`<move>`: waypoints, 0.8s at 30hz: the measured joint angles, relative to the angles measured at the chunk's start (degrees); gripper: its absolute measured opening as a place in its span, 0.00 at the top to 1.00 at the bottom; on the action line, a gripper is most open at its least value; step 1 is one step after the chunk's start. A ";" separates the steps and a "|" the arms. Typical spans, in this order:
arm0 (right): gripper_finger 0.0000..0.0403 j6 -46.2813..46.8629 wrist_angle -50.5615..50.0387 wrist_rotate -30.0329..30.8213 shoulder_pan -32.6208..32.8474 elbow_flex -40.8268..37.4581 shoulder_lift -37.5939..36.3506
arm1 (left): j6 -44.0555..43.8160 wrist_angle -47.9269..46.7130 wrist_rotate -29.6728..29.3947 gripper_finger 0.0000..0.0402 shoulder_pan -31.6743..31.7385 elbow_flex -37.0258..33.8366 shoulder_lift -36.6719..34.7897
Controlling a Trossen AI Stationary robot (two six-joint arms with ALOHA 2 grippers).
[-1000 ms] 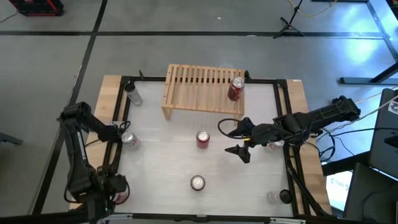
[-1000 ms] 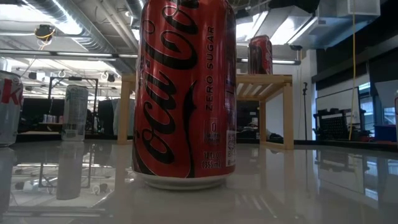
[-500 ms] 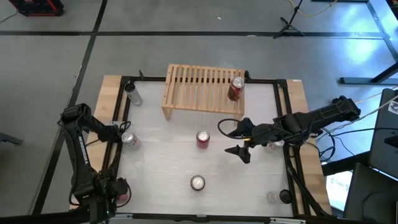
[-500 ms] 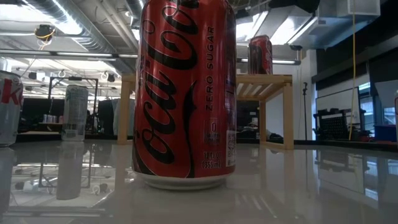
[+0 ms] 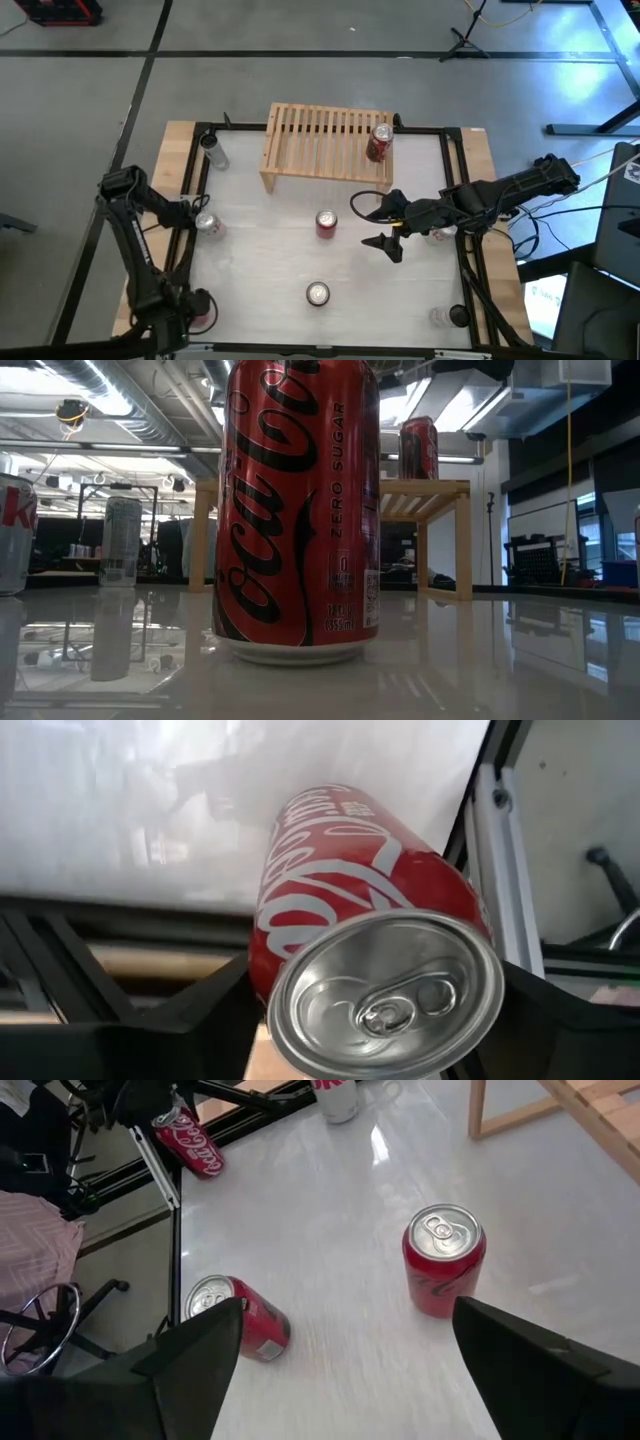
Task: Place canned beverage on shelf
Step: Put the red and white soda can on the shelf aligned with the other red and white soda can
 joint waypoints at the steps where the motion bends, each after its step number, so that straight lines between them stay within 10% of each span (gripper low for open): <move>1: 0.12 -0.02 0.00 0.00 0.00 0.00 0.00 | 2.32 0.00 0.23 0.34 0.91 0.00 0.00; 24: 0.12 0.14 -0.17 -0.02 0.00 0.00 0.00 | 72.25 -10.56 -13.38 0.34 40.52 6.38 0.18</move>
